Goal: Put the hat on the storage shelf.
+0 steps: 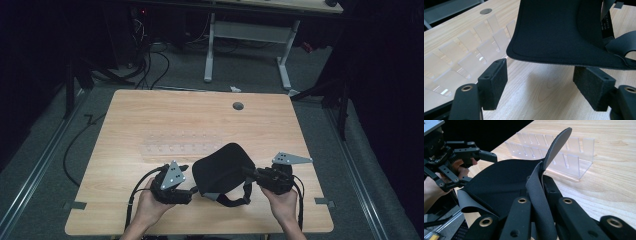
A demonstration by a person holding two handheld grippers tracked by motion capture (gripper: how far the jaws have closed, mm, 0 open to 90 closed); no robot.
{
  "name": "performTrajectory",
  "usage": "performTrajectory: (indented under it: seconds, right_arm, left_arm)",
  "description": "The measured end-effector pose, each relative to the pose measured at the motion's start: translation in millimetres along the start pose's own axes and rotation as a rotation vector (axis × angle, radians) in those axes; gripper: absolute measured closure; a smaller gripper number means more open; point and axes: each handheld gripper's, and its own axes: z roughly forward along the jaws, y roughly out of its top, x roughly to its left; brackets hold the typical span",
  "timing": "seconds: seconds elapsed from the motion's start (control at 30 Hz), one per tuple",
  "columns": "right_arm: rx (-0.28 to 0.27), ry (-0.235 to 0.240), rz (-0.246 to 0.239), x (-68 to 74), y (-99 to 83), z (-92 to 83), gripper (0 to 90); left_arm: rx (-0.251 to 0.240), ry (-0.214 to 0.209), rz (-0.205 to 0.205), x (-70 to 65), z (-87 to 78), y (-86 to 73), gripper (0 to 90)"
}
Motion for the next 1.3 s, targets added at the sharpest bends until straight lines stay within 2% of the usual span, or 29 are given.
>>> performTrajectory:
  seconds: [0.47,0.53,0.63,0.8,1.3]
  right_arm:
    - [0.012,0.011,0.000,1.8,-0.4,1.8,85.6]
    - [0.015,0.016,0.005,2.7,-0.6,2.4,85.6]
    - [0.023,0.019,-0.002,3.8,0.0,4.1,85.6]
    - [0.025,0.030,-0.003,5.0,2.0,4.8,85.6]
    - [0.033,0.058,-0.007,11.0,6.6,8.9,85.5]
  left_arm:
    - [-0.004,-0.005,0.021,-3.4,0.4,-3.8,29.9]
    - [-0.001,-0.008,0.034,-4.5,0.6,-5.0,30.2]
    - [0.002,0.003,0.049,-4.9,1.4,-6.4,30.3]
    - [0.004,0.007,0.043,-4.0,0.6,-6.3,30.7]
    - [0.002,0.027,0.073,-2.6,-1.2,-6.6,36.2]
